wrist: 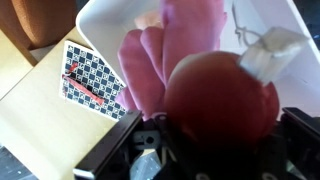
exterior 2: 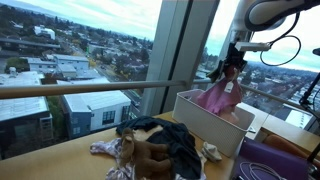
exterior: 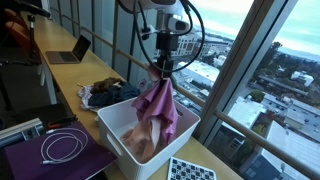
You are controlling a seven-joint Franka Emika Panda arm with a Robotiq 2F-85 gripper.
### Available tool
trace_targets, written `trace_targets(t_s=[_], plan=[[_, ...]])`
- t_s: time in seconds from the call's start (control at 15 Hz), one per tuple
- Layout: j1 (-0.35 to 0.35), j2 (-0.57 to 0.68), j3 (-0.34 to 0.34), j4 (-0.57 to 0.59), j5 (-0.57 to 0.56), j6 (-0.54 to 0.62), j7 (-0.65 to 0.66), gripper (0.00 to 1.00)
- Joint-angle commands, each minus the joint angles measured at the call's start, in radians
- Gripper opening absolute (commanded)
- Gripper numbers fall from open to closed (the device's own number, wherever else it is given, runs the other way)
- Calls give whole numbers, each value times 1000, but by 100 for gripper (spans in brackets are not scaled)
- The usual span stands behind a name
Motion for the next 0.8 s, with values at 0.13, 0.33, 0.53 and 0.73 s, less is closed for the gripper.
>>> trace_targets(t_s=[0.13, 0.33, 0.53, 0.73], plan=[[25, -7, -9, 1, -2, -10, 18, 66], [41, -18, -5, -3, -7, -15, 35, 88], [66, -27, 2, -9, -17, -20, 64, 100], [101, -35, 19, -19, -19, -13, 96, 100]])
